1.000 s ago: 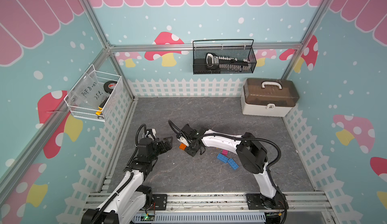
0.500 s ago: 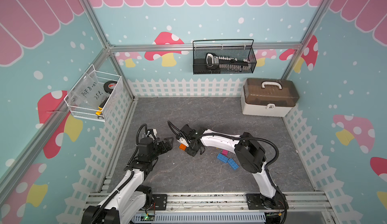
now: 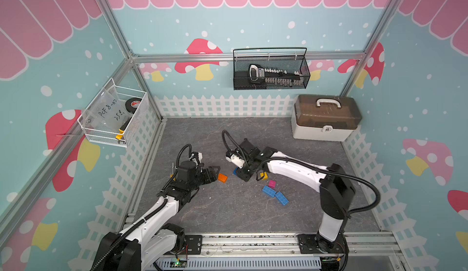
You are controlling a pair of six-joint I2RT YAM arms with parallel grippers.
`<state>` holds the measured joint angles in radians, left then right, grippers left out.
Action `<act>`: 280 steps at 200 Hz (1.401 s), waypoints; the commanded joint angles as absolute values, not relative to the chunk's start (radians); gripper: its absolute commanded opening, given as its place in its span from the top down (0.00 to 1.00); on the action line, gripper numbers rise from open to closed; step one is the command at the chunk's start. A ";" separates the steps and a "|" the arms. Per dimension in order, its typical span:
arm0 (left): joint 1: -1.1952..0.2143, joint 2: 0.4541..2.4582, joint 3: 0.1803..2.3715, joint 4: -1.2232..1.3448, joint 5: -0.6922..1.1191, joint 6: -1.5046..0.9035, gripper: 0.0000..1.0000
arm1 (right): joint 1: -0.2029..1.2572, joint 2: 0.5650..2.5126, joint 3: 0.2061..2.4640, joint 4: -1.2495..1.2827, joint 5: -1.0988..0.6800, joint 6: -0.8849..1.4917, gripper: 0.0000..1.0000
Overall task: Assemble a heart with lego
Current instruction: Pick up the lego brick from the center of the board, then adjust the lego brick at the center of the board.
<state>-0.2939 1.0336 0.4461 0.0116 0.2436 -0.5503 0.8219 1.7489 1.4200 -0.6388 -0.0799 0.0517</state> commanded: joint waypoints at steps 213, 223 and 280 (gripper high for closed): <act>-0.430 1.771 0.899 0.026 0.594 -0.547 0.43 | 0.611 1.850 1.370 -0.665 -0.145 -0.054 0.85; -0.427 1.777 0.900 0.032 0.599 -0.546 0.43 | 0.614 1.847 1.362 -0.665 -0.161 -0.057 0.85; -0.419 1.798 0.913 0.032 0.615 -0.537 0.43 | 0.626 1.827 1.334 -0.663 -0.165 -0.058 0.85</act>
<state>-0.4248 1.7714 0.8783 0.0380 0.5896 -0.5636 0.6182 1.8648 1.3472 -0.6510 -0.1528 -0.0471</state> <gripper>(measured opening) 0.569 0.279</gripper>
